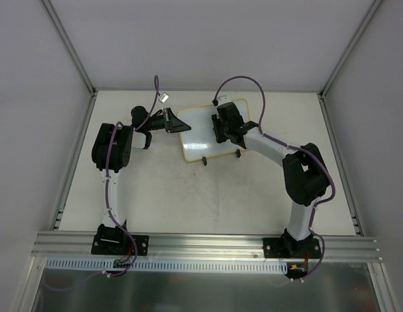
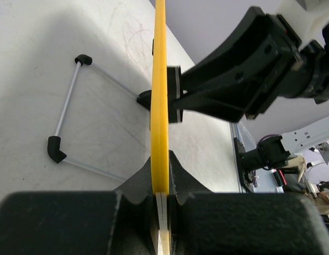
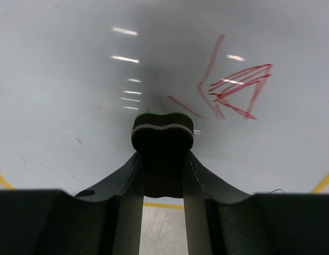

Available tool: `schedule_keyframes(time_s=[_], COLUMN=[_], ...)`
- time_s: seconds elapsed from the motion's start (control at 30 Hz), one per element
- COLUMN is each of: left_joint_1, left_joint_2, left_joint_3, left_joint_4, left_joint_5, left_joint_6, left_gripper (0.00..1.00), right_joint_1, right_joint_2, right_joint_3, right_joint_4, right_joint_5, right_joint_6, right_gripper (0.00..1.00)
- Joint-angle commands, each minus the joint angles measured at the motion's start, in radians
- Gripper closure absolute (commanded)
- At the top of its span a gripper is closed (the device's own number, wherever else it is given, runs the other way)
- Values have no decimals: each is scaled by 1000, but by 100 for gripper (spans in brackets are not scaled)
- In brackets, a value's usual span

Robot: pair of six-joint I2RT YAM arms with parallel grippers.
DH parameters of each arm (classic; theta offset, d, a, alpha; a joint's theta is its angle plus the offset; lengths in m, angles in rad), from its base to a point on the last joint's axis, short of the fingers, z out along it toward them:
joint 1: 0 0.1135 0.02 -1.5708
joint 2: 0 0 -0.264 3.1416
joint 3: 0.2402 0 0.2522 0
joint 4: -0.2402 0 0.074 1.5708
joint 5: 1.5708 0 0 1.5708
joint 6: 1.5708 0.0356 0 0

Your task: Erase the whiteboard

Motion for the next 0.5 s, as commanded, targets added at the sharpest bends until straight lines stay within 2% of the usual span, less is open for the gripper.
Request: schedule_keyframes(time_s=[0.0, 0.47], left_joint_1=[1, 1], left_joint_2=[11, 10], left_joint_3=[9, 8], left_joint_4=[342, 342], left_joint_5=[58, 58], left_joint_6=[51, 51], left_gripper=[100, 100], right_joint_1=[69, 192], right_joint_2=[50, 122], right_joint_3=[27, 66], right_joint_4=[10, 10], right_joint_5=[-54, -51], right_joint_6=[11, 19], right_gripper=[100, 100])
